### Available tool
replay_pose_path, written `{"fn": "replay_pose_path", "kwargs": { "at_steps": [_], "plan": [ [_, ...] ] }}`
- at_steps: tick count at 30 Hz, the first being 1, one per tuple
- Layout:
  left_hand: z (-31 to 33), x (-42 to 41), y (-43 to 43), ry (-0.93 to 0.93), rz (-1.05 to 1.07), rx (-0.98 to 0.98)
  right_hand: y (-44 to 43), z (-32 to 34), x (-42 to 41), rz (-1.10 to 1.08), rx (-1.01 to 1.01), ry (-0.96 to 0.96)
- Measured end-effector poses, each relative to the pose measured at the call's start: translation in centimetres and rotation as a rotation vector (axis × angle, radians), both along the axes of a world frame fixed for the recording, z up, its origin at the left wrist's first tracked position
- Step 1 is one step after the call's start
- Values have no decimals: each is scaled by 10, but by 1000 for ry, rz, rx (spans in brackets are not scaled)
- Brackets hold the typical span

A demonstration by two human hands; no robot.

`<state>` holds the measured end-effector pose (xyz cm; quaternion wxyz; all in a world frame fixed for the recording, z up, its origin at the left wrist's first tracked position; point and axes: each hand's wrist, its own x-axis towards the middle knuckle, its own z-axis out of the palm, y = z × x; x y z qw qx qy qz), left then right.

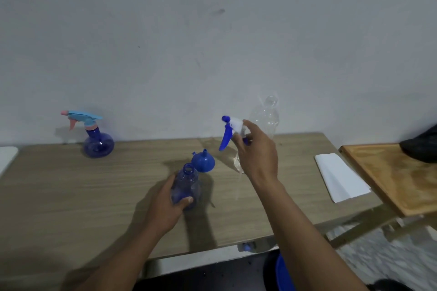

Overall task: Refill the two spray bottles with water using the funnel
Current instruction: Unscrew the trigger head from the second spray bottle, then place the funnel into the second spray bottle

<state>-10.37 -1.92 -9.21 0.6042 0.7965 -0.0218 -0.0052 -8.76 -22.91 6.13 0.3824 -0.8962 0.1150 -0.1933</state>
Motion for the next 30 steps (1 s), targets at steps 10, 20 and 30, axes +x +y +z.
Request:
{"fn": "replay_pose_path", "kwargs": {
  "at_steps": [10, 20, 30],
  "plan": [
    [0, -10, 1, 3, 34, 2, 6, -142, -7, 14, -291, 485],
    [14, -14, 1, 37, 40, 72, 3, -190, -18, 86, -392, 530],
    [1, -13, -6, 55, 62, -44, 16, -141, 9, 88, -240, 277]
  ]
}}
